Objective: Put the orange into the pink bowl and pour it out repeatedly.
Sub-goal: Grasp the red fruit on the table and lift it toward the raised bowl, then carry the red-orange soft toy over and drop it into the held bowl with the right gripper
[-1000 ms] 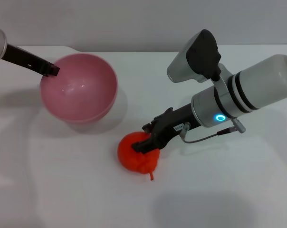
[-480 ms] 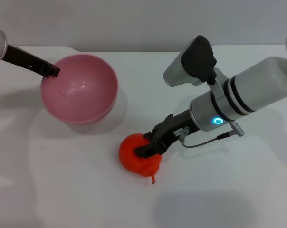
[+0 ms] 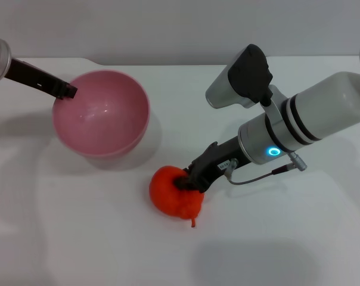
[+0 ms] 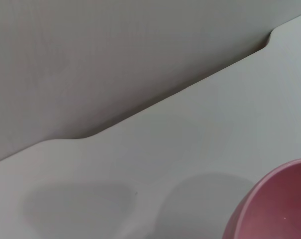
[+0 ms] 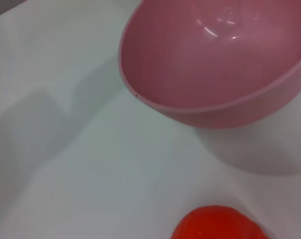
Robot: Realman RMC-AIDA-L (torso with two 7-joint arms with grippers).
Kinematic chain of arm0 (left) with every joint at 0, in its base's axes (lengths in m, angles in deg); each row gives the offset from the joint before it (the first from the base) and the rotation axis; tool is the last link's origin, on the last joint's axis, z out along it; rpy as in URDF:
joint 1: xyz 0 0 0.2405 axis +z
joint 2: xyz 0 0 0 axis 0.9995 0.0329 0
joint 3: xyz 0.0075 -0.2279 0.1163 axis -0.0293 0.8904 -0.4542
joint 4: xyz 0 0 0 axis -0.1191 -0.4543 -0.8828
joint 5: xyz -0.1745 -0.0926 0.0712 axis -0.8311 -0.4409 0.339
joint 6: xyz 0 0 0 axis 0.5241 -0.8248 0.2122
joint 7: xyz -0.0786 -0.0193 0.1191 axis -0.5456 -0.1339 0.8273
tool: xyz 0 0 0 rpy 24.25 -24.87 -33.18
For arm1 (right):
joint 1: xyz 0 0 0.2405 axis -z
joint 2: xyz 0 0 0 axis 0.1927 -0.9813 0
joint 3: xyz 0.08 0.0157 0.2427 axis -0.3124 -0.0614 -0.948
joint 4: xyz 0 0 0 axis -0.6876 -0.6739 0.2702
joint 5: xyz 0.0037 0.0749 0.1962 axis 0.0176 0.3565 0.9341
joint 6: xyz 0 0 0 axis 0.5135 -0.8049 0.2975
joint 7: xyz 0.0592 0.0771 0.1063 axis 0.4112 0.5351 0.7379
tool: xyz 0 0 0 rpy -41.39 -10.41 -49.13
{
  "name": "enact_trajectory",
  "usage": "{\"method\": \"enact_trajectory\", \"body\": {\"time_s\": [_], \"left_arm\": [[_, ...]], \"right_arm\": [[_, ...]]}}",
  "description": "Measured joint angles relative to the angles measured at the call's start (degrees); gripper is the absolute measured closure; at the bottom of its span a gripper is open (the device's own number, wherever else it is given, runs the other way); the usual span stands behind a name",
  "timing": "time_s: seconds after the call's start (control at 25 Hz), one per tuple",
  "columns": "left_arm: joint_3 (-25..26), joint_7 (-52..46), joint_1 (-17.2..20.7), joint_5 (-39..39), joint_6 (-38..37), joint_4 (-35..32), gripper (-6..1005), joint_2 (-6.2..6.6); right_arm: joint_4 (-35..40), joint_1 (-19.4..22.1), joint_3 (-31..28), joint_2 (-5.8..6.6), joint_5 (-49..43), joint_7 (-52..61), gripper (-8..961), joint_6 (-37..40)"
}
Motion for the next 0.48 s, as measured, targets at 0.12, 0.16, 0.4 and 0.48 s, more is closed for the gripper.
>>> {"method": "enact_trajectory", "body": {"time_s": [0.12,0.16,0.4,0.48], "left_arm": [[0.0,0.0,0.0,0.0,-0.2,0.0,956,0.0],[0.0,0.0,0.0,0.0,-0.3,0.0,956,0.0],[0.0,0.1,0.1,0.0,-0.6,0.0,956,-0.07],[0.0,0.1,0.1,0.0,-0.6,0.0,956,-0.08]], "right_arm": [[0.2,0.2,0.0,0.04,0.0,0.0,744,0.0],[0.4,0.5,-0.2,0.08,0.0,0.1,765,-0.1],[10.2,7.9,-5.5,0.64,-0.6,0.1,836,-0.1],[14.9,11.1,-8.3,0.72,-2.2,0.3,851,0.0]]}}
